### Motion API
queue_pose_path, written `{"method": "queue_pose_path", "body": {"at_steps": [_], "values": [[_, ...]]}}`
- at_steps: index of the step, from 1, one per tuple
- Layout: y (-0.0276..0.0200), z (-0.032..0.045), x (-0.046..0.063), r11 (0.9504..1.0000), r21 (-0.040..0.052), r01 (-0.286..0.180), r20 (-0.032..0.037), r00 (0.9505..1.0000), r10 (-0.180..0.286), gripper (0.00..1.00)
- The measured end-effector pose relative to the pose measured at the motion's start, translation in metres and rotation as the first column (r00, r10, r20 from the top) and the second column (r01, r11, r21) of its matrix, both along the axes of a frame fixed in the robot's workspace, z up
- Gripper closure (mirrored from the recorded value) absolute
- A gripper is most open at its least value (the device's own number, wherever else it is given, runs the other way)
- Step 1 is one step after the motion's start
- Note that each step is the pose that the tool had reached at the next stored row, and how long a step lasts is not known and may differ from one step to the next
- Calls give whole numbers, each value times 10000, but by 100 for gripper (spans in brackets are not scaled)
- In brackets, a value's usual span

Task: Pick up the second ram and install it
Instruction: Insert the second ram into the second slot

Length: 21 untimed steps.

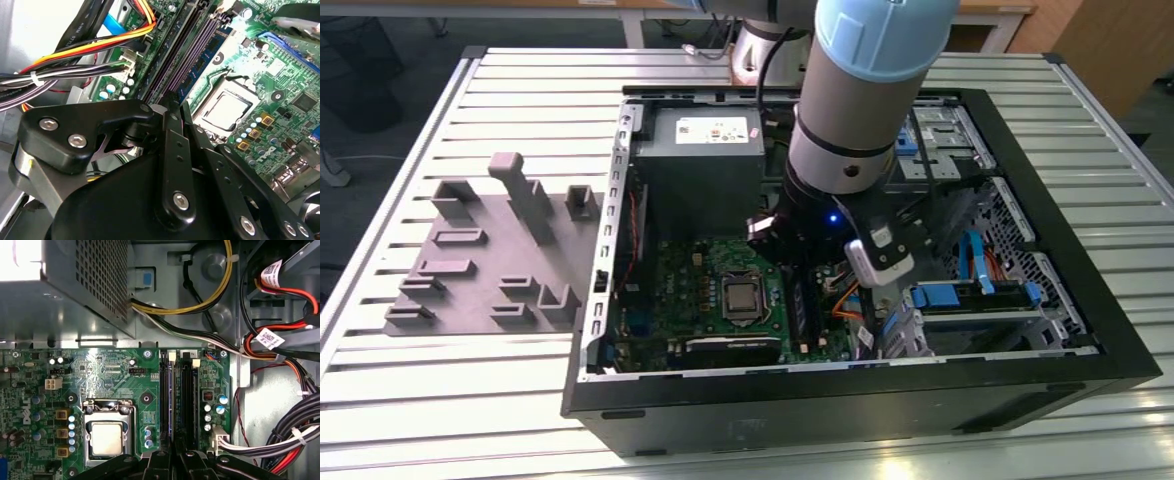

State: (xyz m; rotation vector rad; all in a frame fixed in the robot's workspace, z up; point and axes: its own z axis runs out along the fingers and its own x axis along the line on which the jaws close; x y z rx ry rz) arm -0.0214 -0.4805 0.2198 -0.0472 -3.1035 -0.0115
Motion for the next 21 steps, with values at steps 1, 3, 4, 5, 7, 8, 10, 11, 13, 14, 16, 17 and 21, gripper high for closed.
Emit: {"method": "queue_pose_path", "body": {"at_steps": [1,3,4,5,7,8,10,11,13,14,16,17,21], "values": [[-4,-3,-2,10000,-1,4,0,10000,-4,86],[-13,-9,-4,10000,6,11,1,10000,-11,86],[-18,-10,-6,10000,8,17,1,10000,-17,86],[-24,-11,-6,10000,10,21,1,10000,-21,86],[-41,-14,-5,10000,11,24,0,10000,-24,86],[-46,-17,-6,10000,13,26,1,10000,-26,86],[-50,-24,-6,10000,16,37,2,10000,-37,86],[-50,-29,-5,10000,17,51,2,10000,-51,86],[-51,-31,-5,10000,13,94,0,10000,-94,86],[-51,-35,-5,9999,14,115,0,9999,-115,86],[-51,-39,-5,9999,15,133,1,9999,-133,86],[-51,-42,-5,9999,16,135,0,9999,-135,86],[-51,-52,-6,9999,15,138,0,9999,-138,86]]}}
